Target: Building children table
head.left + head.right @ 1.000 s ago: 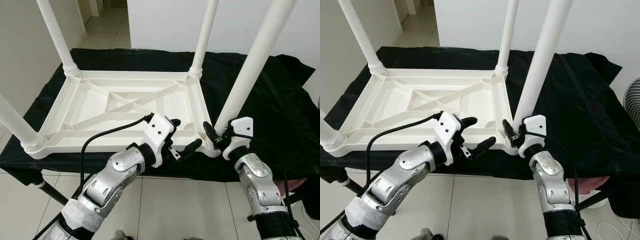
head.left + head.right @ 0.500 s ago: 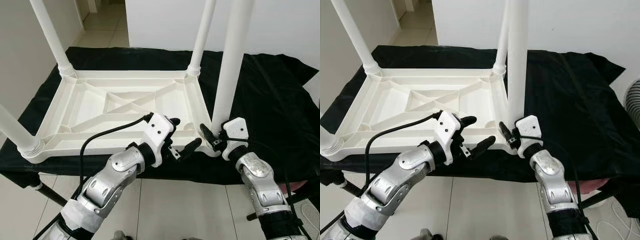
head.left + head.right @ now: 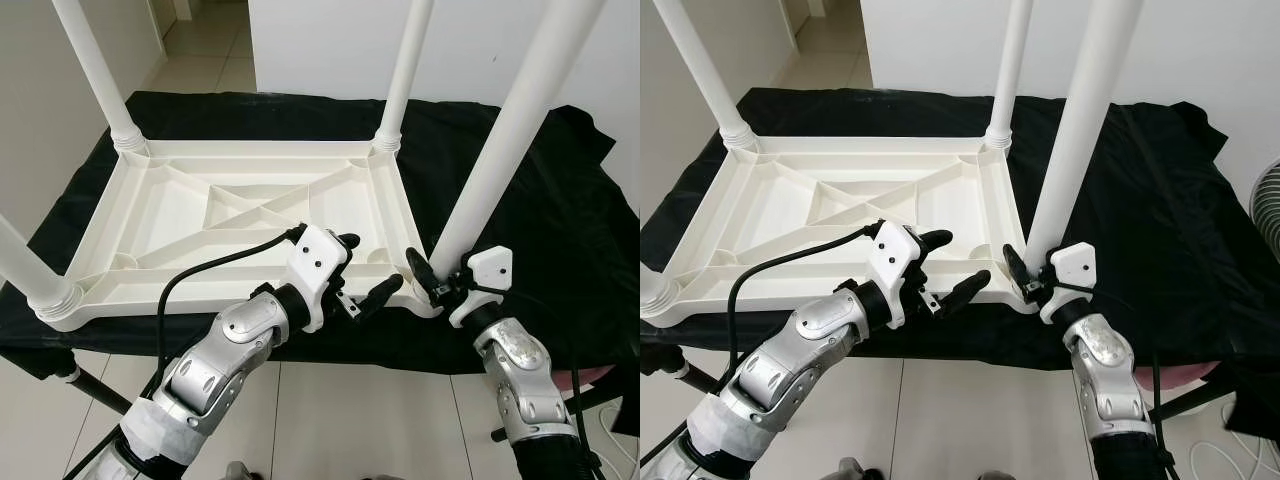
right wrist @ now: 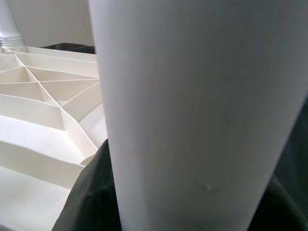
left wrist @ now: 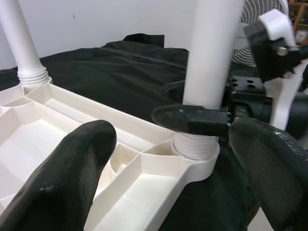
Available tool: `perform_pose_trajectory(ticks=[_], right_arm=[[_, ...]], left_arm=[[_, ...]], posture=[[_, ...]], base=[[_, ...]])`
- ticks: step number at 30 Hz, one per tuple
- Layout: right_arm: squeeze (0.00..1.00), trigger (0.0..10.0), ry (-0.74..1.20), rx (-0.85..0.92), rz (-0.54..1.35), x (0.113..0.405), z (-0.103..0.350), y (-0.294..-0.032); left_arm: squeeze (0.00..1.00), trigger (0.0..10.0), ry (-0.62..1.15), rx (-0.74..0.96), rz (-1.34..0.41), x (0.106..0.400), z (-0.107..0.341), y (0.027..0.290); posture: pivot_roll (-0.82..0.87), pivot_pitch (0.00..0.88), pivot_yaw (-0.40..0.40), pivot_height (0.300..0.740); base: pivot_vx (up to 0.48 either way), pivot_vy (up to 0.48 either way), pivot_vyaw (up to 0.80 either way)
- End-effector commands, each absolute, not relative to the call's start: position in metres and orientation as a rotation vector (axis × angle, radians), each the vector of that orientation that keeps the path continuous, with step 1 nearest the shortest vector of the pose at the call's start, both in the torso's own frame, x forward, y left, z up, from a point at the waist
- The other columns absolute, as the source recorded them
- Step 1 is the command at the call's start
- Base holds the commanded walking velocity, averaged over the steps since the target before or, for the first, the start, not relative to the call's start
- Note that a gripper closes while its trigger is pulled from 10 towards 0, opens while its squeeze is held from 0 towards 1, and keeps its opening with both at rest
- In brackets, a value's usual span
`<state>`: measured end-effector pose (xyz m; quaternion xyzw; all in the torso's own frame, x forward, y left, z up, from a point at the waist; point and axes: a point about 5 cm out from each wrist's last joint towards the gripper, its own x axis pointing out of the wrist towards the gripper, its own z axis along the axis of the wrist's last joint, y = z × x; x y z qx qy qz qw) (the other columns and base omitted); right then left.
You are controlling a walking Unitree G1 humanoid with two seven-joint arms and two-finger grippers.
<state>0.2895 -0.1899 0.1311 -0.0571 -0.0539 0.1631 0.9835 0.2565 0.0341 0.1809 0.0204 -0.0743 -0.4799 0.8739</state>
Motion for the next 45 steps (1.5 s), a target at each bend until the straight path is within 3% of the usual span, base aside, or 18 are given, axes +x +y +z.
perform_pose_trajectory(ticks=[1,10,23,34,45], right_arm=[[0.0,10.0,0.147,-0.067,0.245,0.283,0.088,-0.204],[0.0,10.0,0.213,-0.006,0.208,0.296,0.091,-0.206],[0.0,10.0,0.251,0.068,0.129,0.287,0.079,-0.215],[0.0,10.0,0.176,-0.093,0.269,0.27,0.079,-0.194],[0.0,10.0,0.213,-0.07,0.248,0.266,0.069,-0.198]], left_arm=[[0.0,10.0,-0.151,0.052,-1.094,0.252,0.18,0.033],[0.0,10.0,-0.152,0.054,-1.091,0.251,0.18,0.033],[0.0,10.0,-0.152,0.053,-1.074,0.25,0.18,0.034],[0.0,10.0,-0.158,0.053,-1.065,0.252,0.181,0.035],[0.0,10.0,-0.157,0.054,-1.065,0.251,0.181,0.036]], posture=[[-0.1,0.063,0.066,0.74],[-0.1,0.066,0.06,0.74],[-0.09,0.079,0.048,0.74],[-0.09,0.092,0.054,0.74],[-0.09,0.1,0.059,0.74]], base=[[0.0,0.0,0.0],[0.0,0.0,0.0],[0.0,0.0,0.0],[0.0,0.0,0.0],[0.0,0.0,0.0]])
